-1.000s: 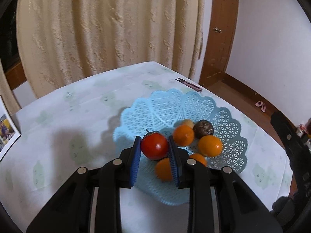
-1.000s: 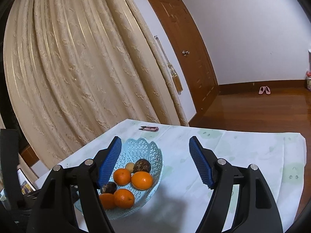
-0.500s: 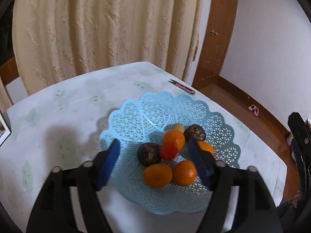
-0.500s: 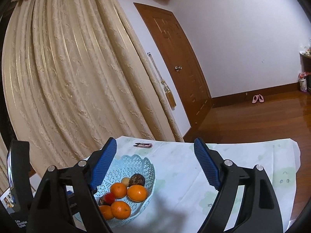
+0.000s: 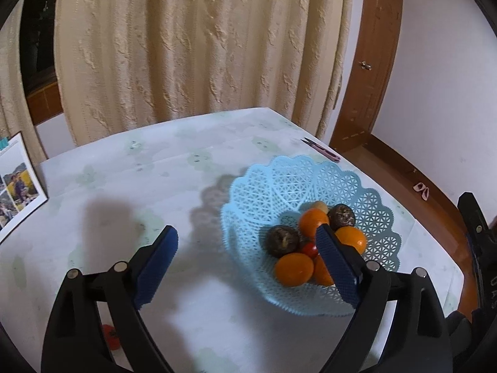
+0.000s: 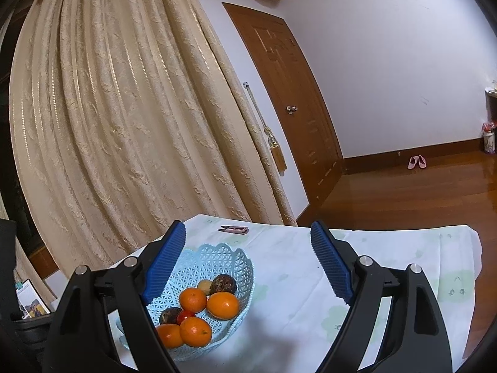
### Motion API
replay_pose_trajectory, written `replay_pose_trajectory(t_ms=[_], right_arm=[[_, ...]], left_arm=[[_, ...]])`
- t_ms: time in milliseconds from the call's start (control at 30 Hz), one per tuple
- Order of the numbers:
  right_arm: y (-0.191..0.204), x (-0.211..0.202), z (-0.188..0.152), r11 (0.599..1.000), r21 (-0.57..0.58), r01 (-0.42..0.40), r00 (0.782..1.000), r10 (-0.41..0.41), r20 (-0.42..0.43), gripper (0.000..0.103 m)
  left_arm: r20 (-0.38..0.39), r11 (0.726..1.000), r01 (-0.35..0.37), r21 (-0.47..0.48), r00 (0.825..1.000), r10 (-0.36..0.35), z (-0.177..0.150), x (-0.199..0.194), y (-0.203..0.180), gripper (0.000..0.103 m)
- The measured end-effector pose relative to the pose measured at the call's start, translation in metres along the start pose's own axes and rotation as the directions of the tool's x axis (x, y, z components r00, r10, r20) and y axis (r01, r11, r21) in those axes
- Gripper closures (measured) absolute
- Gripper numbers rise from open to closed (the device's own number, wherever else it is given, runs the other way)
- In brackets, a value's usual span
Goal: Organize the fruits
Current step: 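Withdraw both tools from the basket toward the last kiwi and tomato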
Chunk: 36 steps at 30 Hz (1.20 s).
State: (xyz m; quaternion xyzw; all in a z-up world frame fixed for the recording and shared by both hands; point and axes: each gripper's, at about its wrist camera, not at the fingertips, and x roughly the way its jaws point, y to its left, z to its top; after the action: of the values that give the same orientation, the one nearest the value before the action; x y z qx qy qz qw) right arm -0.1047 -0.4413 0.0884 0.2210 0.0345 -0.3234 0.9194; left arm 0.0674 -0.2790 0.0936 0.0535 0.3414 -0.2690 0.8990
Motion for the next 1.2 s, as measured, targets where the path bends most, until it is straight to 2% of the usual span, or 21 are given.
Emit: replay_pose_trajectory(t_ms=[67, 133, 367, 567, 700, 867, 1200], right_arm=[[0.002, 0.000, -0.001, 1.000, -0.007, -0.008, 1.000, 0.008, -0.001, 0.018], [0.004, 0.000, -0.002, 1.000, -0.016, -0.015, 1.000, 0.015, -0.002, 0.013], [0.016, 0.002, -0.007, 0.997, -0.064, -0.053, 0.998, 0.051, -0.029, 0.013], [0.023, 0.015, -0.015, 0.992, -0.079, -0.097, 0.990, 0.088, -0.112, 0.013], [0.026, 0.019, -0.018, 0.991, -0.082, -0.103, 0.986, 0.091, -0.138, 0.013], [0.030, 0.024, -0.024, 0.990, -0.091, -0.106, 0.982, 0.090, -0.166, 0.013], [0.040, 0.020, -0.032, 0.982, -0.151, -0.111, 0.983, 0.087, -0.159, 0.013]], left_arm=[[0.003, 1.000, -0.019, -0.003, 1.000, 0.019, -0.001, -0.005, 0.004, 0.013], [0.004, 0.999, -0.037, -0.006, 0.999, 0.037, -0.001, -0.011, 0.010, 0.012], [0.014, 0.995, -0.095, -0.015, 0.995, 0.096, -0.013, -0.034, 0.029, 0.011], [0.027, 0.990, -0.135, -0.033, 0.990, 0.136, -0.024, -0.054, 0.049, 0.011], [0.025, 0.986, -0.159, -0.052, 0.987, 0.160, -0.031, -0.065, 0.064, 0.011], [0.026, 0.975, -0.216, -0.057, 0.976, 0.218, -0.047, -0.080, 0.084, 0.011], [-0.019, 0.944, -0.296, -0.149, 0.955, 0.296, -0.084, -0.104, 0.143, 0.011]])
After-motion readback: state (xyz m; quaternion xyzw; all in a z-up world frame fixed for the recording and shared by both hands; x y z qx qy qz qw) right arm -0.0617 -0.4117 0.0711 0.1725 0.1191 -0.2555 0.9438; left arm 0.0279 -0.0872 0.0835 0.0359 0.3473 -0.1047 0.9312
